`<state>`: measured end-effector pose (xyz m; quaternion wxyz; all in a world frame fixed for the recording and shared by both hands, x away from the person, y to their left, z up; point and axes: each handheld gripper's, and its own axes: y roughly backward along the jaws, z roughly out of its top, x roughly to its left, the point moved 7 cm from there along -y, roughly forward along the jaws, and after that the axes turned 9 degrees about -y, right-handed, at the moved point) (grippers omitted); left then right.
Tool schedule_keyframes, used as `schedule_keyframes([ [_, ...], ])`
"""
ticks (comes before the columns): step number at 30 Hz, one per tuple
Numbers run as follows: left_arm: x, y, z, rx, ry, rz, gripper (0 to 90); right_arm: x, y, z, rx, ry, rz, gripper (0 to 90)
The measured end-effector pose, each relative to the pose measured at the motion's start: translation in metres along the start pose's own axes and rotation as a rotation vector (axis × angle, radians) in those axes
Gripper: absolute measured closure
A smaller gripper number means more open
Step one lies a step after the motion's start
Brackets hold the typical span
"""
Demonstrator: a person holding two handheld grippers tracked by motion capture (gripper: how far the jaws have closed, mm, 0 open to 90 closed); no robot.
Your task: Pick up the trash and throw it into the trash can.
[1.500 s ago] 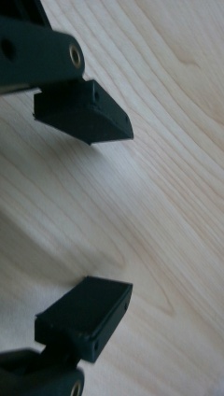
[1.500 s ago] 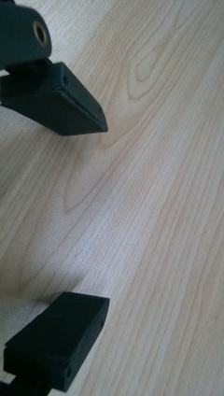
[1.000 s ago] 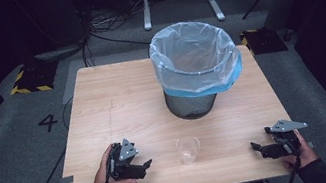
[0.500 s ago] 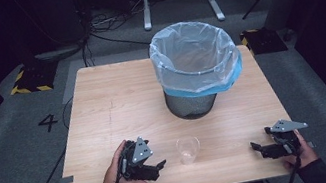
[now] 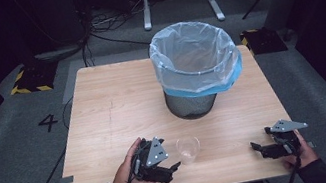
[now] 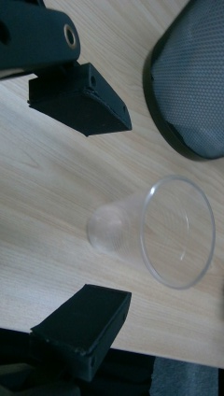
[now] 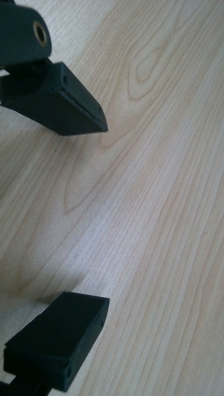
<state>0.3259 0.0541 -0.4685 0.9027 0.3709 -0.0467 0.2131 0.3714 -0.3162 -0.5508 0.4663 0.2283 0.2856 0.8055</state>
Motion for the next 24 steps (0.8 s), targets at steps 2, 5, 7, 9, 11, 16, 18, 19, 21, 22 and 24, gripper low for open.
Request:
schedule_keyframes([
  [2, -0.003, -0.001, 0.006, -0.019, -0.004, -0.011, 17.5, 0.0, 0.0, 0.0, 0.0, 0.0, 0.0, 13.3],
  [5, -0.006, -0.003, 0.012, -0.025, -0.022, -0.009, 17.7, 0.0, 0.0, 0.0, 0.0, 0.0, 0.0, 13.3],
  [7, -0.009, -0.005, 0.016, -0.03, -0.036, -0.021, 18.6, 0.0, 0.0, 0.0, 0.0, 0.0, 0.0, 13.3],
  [9, -0.011, -0.007, 0.02, -0.036, -0.049, -0.018, 19.3, 0.0, 0.0, 0.0, 0.0, -0.001, 0.0, 13.3],
  [11, -0.013, -0.008, 0.025, -0.053, -0.046, -0.035, 20.1, 0.0, 0.0, 0.0, 0.0, 0.0, 0.0, 13.3],
  [16, -0.018, -0.012, 0.035, -0.076, -0.069, -0.054, 21.2, 0.0, 0.0, 0.0, 0.0, 0.0, -0.001, 13.3],
  [18, -0.02, -0.014, 0.038, -0.086, -0.07, -0.069, 21.7, 0.0, 0.0, 0.0, 0.0, 0.0, 0.0, 13.3],
  [19, -0.021, -0.016, 0.039, -0.088, -0.074, -0.082, 22.1, 0.0, 0.0, 0.0, 0.001, -0.001, 0.0, 13.3],
  [21, -0.024, -0.02, 0.04, -0.077, -0.088, -0.098, 23.0, 0.0, 0.0, 0.0, 0.0, 0.0, 0.0, 13.3],
  [22, -0.025, -0.022, 0.04, -0.073, -0.084, -0.117, 22.9, 0.0, 0.0, 0.0, 0.0, 0.0, -0.001, 13.3],
  [24, -0.026, -0.028, 0.039, -0.054, -0.081, -0.128, 22.9, 0.0, 0.0, 0.0, 0.0, 0.0, 0.0, 13.3],
])
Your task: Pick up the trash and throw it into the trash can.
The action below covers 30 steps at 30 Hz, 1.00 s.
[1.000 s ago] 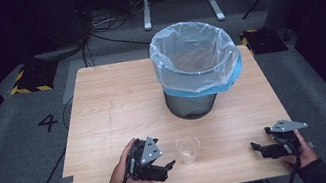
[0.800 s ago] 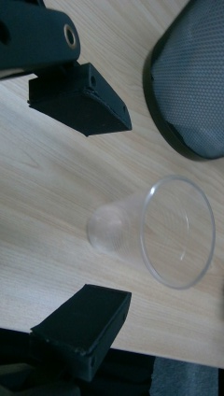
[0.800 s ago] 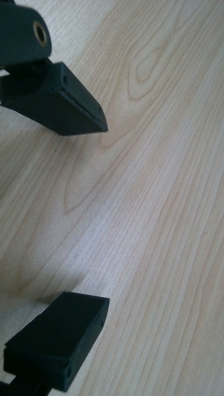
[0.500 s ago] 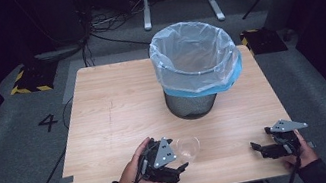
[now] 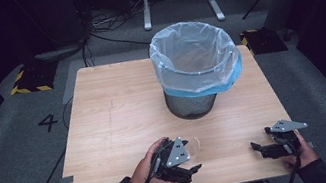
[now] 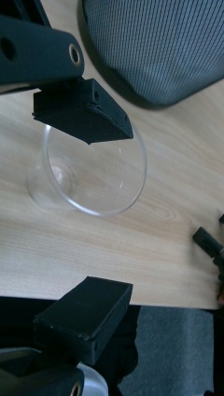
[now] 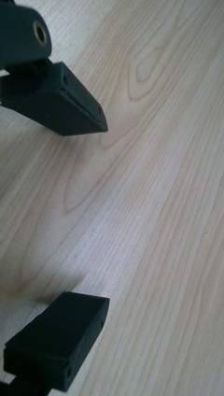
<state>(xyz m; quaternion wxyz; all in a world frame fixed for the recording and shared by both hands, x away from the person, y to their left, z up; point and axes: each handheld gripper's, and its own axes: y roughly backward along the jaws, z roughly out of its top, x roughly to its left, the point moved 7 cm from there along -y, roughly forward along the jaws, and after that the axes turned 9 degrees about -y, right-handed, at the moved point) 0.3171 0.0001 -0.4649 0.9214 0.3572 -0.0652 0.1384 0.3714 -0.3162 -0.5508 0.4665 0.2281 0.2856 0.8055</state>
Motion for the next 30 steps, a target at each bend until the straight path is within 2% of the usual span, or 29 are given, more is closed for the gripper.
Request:
schedule_keyframes([
  [1, 0.0, 0.0, 0.0, 0.0, 0.0, 0.0, 23.0, 0.0, 0.0, 0.0, 0.0, 0.0, 0.0, 13.3],
  [2, 0.0, -0.004, -0.002, 0.023, 0.0, -0.019, 23.4, 0.0, 0.0, 0.0, 0.0, 0.0, 0.0, 13.3],
  [8, 0.0, -0.013, -0.007, 0.041, 0.002, -0.038, 28.2, 0.0, 0.0, 0.0, 0.0, 0.0, 0.0, 13.3],
  [9, 0.001, -0.016, -0.011, 0.065, -0.008, -0.039, 31.2, 0.0, 0.0, 0.0, 0.0, 0.0, 0.0, 13.3],
  [11, 0.002, -0.018, -0.012, 0.062, -0.009, -0.039, 40.0, 0.0, 0.0, 0.0, 0.0, 0.0, 0.0, 13.3],
  [12, 0.003, -0.02, -0.015, 0.084, -0.014, -0.035, 40.0, 0.0, 0.0, 0.0, 0.0, 0.0, 0.0, 13.3],
  [13, 0.004, -0.022, -0.018, 0.105, -0.001, -0.04, 49.5, 0.0, 0.0, 0.0, 0.001, -0.001, 0.001, 13.3],
  [14, 0.004, -0.024, -0.019, 0.103, -0.001, -0.055, 49.5, 0.0, 0.0, 0.0, 0.001, -0.001, 0.001, 13.3],
  [15, 0.005, -0.026, -0.024, 0.119, 0.002, -0.068, 56.6, 0.0, 0.0, 0.0, 0.0, 0.0, 0.0, 13.3],
  [18, 0.006, -0.028, -0.027, 0.127, -0.01, -0.076, 66.5, 0.0, 0.0, 0.0, 0.0, -0.001, 0.001, 13.3],
  [19, 0.007, -0.029, -0.03, 0.135, -0.022, -0.072, 76.6, 0.0, 0.0, 0.0, 0.0, 0.0, 0.0, 13.3],
  [21, 0.008, -0.028, -0.032, 0.135, -0.027, -0.089, 82.1, 0.0, 0.0, 0.0, 0.0, -0.001, 0.0, 13.3],
  [24, 0.011, -0.027, -0.033, 0.124, -0.019, -0.074, 87.0, 0.0, 0.0, 0.0, 0.0, 0.001, 0.0, 13.3],
  [25, 0.015, -0.023, -0.033, 0.103, 0.001, -0.062, 87.9, 0.0, 0.0, 0.0, 0.0, 0.0, 0.0, 13.3],
  [30, 0.023, -0.017, -0.034, 0.066, 0.027, -0.028, 89.2, 0.0, 0.0, 0.0, -0.002, 0.002, 0.0, 13.3],
])
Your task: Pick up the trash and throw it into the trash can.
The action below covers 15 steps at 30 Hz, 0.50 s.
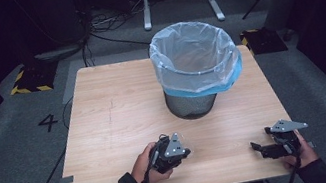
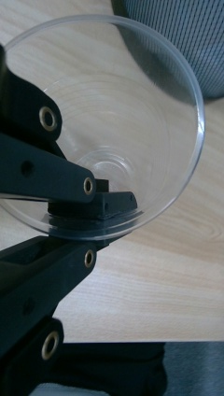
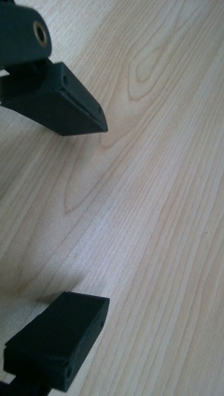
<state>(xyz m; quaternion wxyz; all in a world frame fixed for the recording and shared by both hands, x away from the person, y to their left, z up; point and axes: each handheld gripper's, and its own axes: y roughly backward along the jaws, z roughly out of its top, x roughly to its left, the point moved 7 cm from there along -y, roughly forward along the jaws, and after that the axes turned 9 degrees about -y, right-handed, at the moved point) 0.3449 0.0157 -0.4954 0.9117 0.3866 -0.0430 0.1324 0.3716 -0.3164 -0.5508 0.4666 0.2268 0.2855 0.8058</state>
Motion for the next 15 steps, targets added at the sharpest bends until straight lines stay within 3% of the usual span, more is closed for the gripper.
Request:
schedule_keyframes([
  [15, 0.042, 0.033, -0.005, -0.114, 0.098, 0.152, 89.4, 0.0, 0.0, 0.0, 0.0, 0.0, 0.0, 13.3],
])
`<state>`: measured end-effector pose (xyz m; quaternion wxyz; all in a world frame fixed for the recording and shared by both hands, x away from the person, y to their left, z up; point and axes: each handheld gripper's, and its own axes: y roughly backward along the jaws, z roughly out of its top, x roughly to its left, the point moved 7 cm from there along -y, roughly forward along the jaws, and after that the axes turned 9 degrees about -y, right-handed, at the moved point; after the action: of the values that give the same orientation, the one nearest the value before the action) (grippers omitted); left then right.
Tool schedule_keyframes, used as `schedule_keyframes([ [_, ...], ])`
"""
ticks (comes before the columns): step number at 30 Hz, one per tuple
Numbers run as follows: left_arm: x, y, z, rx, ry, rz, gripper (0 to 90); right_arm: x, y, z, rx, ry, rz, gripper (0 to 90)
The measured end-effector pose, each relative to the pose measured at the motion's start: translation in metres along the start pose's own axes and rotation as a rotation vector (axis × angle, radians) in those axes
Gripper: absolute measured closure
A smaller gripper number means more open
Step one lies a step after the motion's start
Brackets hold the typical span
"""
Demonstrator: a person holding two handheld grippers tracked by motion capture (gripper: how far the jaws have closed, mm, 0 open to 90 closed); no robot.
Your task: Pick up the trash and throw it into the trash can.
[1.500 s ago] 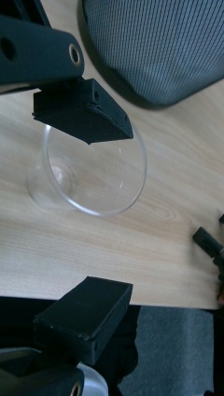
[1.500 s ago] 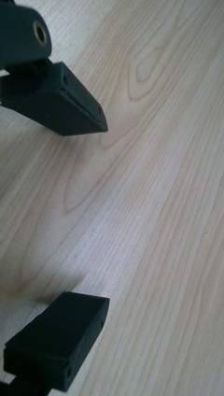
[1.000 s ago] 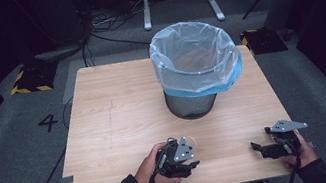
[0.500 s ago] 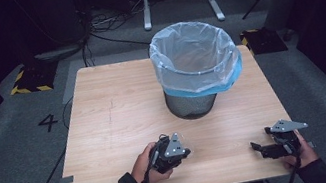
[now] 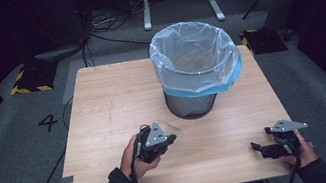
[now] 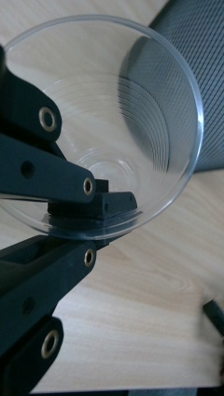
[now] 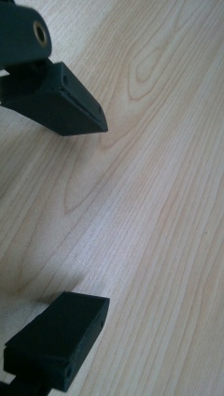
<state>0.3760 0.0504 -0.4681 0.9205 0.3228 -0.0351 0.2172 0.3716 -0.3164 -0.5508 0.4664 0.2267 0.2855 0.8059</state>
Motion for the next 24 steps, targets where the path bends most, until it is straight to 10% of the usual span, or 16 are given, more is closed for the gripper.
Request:
schedule_keyframes([
  [24, 0.061, 0.056, 0.036, -0.107, 0.031, 0.208, 89.1, 0.0, 0.0, 0.0, 0.001, -0.001, 0.001, 13.3],
])
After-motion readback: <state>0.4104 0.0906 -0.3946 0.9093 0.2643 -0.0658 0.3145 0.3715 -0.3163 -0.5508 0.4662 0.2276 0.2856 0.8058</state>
